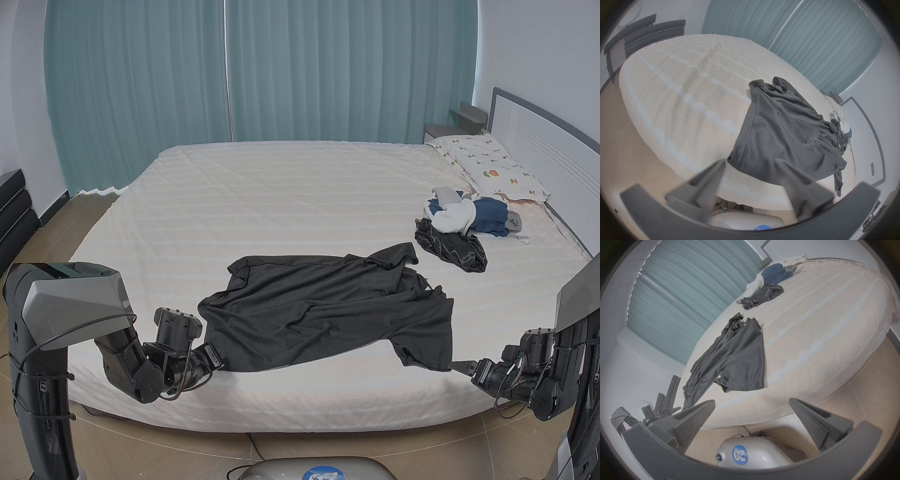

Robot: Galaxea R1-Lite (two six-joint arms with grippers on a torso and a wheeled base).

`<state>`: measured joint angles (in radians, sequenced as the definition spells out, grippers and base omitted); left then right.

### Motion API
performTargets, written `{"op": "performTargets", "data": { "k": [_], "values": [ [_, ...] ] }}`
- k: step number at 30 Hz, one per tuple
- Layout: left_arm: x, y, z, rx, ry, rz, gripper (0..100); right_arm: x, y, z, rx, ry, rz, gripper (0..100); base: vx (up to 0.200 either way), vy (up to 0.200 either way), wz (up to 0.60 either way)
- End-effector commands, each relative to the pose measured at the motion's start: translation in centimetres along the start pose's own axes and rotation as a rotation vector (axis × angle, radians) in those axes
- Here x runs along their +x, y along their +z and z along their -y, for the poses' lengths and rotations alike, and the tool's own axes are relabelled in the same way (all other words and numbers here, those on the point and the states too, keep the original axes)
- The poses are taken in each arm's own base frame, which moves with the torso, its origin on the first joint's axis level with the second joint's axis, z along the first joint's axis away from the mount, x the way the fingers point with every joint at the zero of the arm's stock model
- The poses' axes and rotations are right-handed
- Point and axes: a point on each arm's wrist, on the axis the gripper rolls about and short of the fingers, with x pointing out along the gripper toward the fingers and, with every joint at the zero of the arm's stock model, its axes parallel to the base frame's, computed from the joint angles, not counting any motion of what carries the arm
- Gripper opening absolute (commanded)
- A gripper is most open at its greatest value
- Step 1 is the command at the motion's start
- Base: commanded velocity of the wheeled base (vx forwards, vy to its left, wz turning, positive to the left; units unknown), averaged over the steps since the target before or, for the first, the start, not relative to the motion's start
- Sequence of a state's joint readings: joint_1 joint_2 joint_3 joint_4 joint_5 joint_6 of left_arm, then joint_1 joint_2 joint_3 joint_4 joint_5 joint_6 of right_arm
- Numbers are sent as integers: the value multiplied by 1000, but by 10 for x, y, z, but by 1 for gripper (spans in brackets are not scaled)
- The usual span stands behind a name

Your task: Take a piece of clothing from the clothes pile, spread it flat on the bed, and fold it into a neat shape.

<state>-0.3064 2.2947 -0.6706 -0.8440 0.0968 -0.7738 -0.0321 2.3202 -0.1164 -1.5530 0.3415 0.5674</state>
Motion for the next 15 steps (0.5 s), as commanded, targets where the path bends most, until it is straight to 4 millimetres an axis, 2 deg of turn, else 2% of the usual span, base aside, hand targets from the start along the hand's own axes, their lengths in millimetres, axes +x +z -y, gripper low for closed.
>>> {"op": "performTargets", "data": {
  "k": [1,10,13,15],
  "values": [
    [8,-4,-1,6,12,-10,0,1,0,-2,-6,10,5,100,0,0,0],
    [5,-2,-6,-8,36,5,0,8,7,-3,-20,20,38,100,0,0,0],
    [-2,6,-10,-51,43,26,0,13,10,-4,-28,29,48,100,0,0,0],
    [-6,10,-15,-64,51,34,0,22,5,-7,-43,33,33,100,0,0,0]
  ]
}}
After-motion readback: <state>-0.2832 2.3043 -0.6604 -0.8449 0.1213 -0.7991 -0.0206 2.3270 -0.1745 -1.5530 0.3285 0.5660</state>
